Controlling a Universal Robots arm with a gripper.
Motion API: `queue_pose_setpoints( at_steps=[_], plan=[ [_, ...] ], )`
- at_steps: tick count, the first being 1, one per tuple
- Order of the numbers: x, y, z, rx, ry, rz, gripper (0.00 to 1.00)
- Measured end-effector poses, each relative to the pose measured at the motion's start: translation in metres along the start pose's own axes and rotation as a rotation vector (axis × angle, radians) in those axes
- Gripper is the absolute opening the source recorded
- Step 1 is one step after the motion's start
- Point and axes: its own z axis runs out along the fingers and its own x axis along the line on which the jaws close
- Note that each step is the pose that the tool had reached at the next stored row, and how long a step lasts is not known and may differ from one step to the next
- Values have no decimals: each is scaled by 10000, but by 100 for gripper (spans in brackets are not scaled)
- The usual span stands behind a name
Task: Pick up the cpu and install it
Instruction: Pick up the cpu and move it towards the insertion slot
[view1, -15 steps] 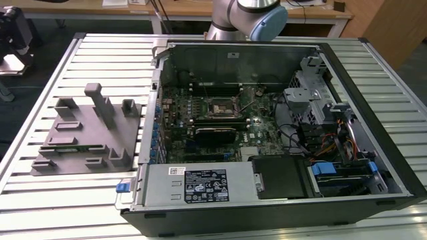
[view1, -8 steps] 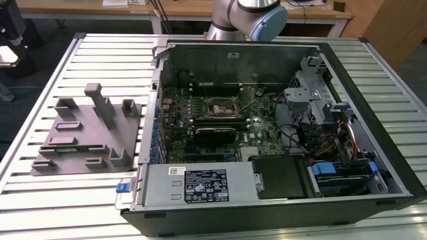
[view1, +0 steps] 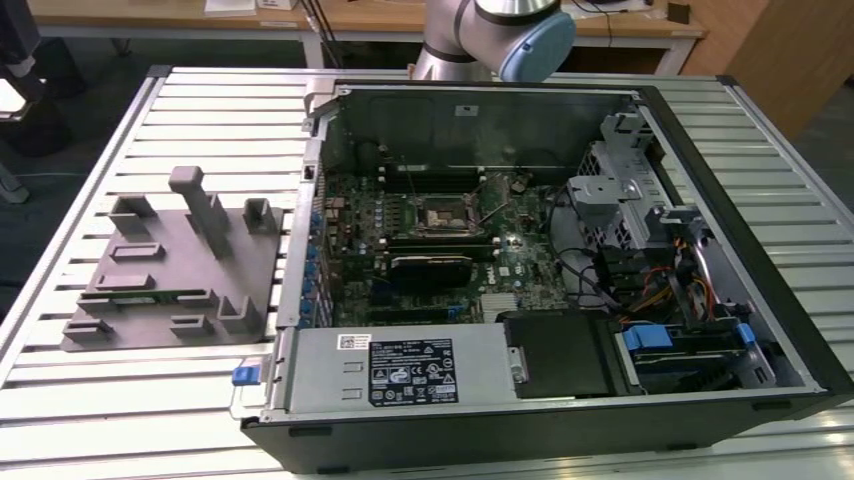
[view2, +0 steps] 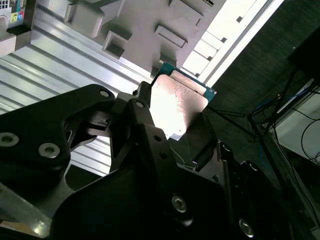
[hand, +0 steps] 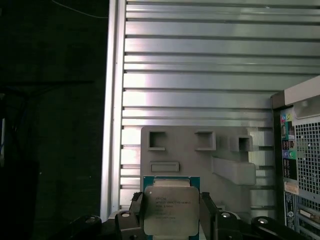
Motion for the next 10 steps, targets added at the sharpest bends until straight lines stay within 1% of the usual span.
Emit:
queue_pose_setpoints(
  at_steps=[3,10],
  plan=[
    [-3,1,0,0,0,1,53],
    [-148,1,2,1,0,1,53]
  ],
)
